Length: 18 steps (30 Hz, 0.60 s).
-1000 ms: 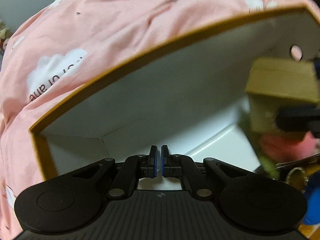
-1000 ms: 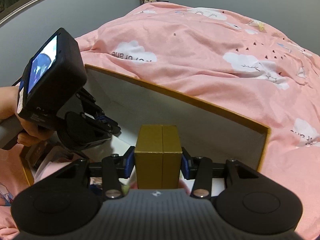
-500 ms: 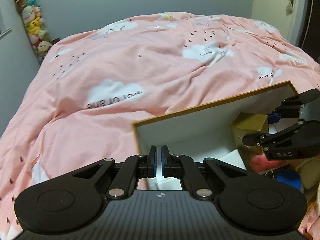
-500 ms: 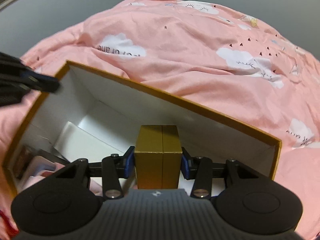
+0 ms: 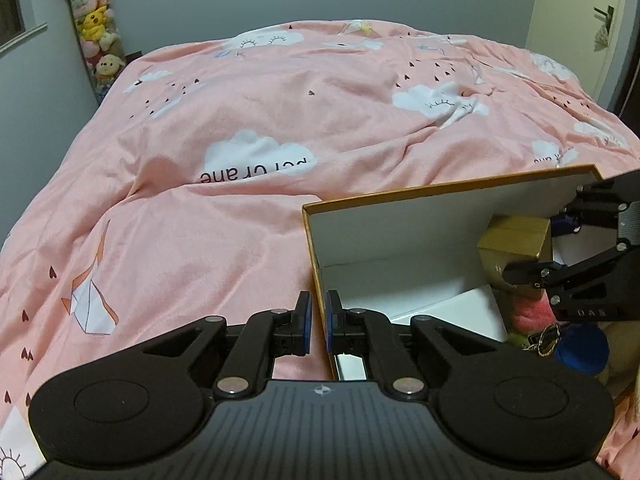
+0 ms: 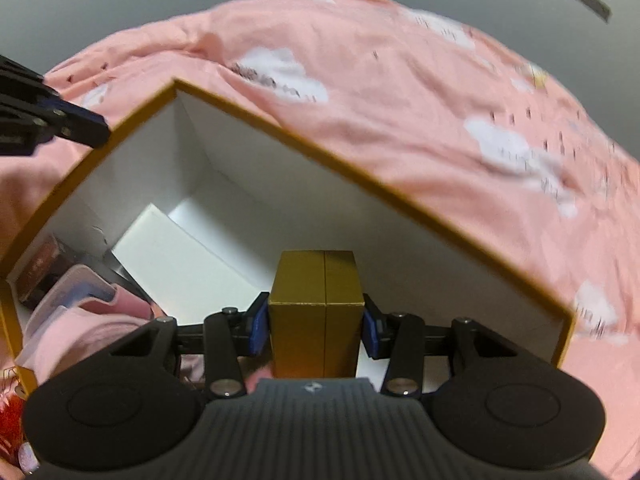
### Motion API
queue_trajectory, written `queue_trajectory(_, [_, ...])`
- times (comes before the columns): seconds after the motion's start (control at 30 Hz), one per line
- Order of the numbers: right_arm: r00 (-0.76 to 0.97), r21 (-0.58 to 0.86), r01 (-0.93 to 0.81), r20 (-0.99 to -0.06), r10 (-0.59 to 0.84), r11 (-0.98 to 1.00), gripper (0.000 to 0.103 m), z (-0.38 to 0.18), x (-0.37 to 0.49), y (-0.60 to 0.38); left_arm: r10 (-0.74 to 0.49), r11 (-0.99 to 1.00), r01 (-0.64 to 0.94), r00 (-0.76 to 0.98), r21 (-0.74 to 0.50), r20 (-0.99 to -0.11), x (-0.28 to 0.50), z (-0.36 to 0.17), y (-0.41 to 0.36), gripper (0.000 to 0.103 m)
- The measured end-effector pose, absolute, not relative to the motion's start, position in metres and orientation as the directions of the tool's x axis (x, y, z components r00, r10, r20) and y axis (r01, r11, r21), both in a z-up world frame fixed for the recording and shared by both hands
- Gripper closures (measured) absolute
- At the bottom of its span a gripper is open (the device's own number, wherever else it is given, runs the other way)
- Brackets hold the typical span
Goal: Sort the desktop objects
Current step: 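Lower the gold box into the cardboard box with the right tool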
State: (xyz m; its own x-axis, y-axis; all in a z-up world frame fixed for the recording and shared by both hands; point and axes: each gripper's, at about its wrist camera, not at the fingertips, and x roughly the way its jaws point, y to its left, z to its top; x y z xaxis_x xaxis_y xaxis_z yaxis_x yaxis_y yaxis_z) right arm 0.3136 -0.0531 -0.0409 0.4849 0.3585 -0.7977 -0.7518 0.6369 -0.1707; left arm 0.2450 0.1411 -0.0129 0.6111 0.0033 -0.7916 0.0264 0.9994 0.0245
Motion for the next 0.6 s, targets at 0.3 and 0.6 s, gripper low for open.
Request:
queue_trajectory(0.3, [0.464,-0.39,-0.886,-0.729,0.504,0.251,0.056,-0.044,0.275,0.007,0.017,0.999,-0.033,0.598,-0.004,-0.801,0.238,-0.008,0.154,0.096])
queue_trajectory(0.6, [0.455,-0.463,-0.881,-0.772,0.444,0.098,0.056,-0.069,0.28,0.051,0.032,0.999,-0.048,0.577,0.006,-0.816,0.23,-0.007,0.165,0.095])
